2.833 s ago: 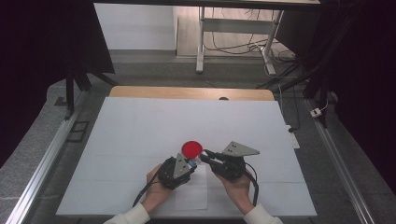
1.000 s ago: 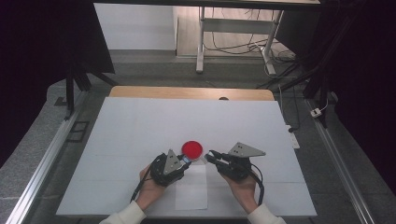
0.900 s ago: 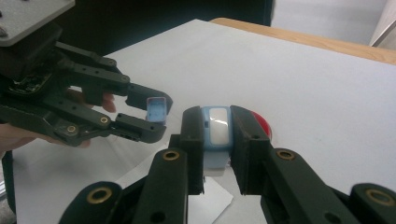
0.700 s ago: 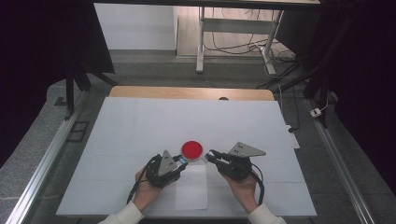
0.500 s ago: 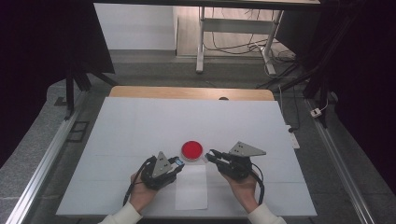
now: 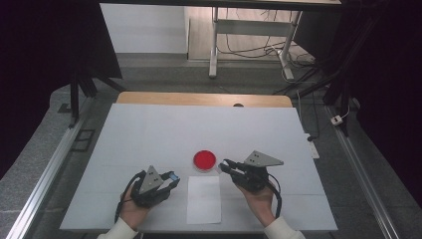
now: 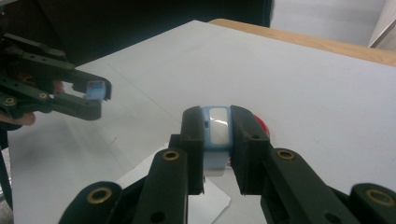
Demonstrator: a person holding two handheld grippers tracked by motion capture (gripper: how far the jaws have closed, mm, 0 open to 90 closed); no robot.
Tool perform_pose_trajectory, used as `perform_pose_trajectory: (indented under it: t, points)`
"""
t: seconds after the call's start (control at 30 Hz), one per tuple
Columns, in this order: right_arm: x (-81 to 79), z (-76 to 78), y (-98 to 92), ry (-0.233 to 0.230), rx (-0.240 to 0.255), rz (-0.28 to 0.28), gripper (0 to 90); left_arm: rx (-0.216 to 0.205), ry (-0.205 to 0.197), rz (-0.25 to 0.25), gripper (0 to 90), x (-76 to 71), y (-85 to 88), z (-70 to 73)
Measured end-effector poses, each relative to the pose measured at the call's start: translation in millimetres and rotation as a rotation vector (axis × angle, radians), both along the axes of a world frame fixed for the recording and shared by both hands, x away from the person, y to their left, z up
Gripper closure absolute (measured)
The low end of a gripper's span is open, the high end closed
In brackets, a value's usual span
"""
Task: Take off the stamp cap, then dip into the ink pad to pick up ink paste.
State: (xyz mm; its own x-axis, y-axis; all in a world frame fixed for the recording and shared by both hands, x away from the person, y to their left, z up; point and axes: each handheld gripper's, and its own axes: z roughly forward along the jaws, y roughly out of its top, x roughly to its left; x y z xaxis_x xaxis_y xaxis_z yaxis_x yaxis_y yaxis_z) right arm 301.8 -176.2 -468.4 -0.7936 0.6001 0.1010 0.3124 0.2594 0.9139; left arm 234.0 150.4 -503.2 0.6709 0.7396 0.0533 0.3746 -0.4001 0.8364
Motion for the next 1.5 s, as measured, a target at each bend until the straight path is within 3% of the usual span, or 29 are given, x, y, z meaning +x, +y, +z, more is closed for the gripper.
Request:
perform_pose_trajectory:
  t: [0.6, 1.13, 1.5]
  points:
    - [1.3, -0.7, 1.9, -0.003, -0.005, 0.005, 74.9, -0.035, 0.031, 0.084, 65.3, -24.8, 60.4, -3.7]
    - [4.8, 5.8, 3.8, -0.026, -0.003, 0.009, 74.9, -0.036, 0.035, 0.081, 65.3, -20.9, 61.8, -5.3]
    - [14.2, 7.1, 10.2, -0.009, -0.029, 0.024, 74.9, -0.032, 0.036, 0.075, 65.3, -19.5, 61.0, -5.6]
